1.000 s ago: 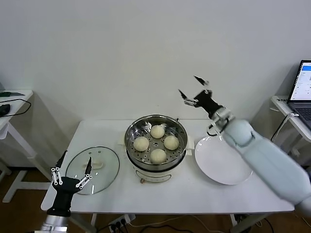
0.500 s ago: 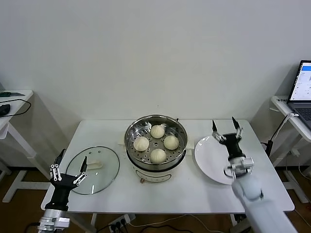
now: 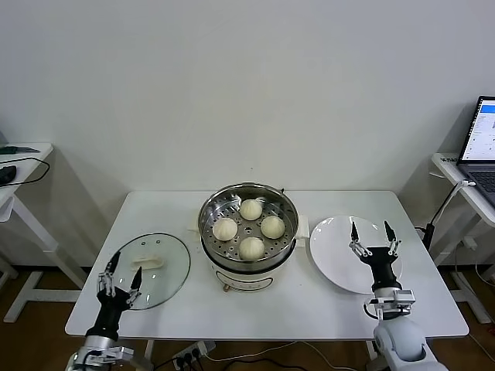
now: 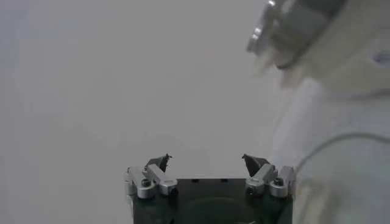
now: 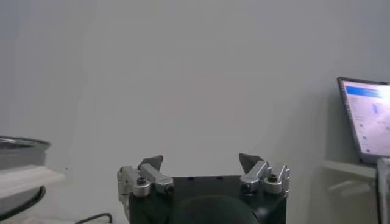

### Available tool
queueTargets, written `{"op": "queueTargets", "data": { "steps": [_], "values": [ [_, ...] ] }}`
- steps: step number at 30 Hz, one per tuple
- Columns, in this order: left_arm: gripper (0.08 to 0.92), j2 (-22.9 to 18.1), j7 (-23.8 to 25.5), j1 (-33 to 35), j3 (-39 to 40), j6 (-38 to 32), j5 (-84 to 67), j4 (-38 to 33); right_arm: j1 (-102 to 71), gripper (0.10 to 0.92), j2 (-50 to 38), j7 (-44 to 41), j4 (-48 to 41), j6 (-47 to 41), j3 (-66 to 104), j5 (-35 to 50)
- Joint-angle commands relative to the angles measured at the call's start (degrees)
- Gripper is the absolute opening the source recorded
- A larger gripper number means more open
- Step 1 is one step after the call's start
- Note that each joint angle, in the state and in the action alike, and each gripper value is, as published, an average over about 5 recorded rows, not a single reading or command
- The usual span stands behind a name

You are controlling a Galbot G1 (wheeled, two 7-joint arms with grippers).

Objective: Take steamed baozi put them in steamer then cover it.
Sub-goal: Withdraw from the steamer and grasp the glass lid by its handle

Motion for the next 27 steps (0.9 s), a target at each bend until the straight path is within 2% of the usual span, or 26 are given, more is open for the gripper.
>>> {"op": "queueTargets", "data": {
  "steps": [1,27],
  "values": [
    [0.823,0.29,-3.56,-5.17,5.22,3.89,12.83,9.99,-3.28,0.823,2.40,0.15,1.19,0.36,2.35,-1.45],
    [0.823,-0.46,-3.67,-16.83,5.85,6.32,15.96,20.94,-2.93,0.823,4.04,-0.55,0.33,0.43,2.07,-3.67]
  ]
}}
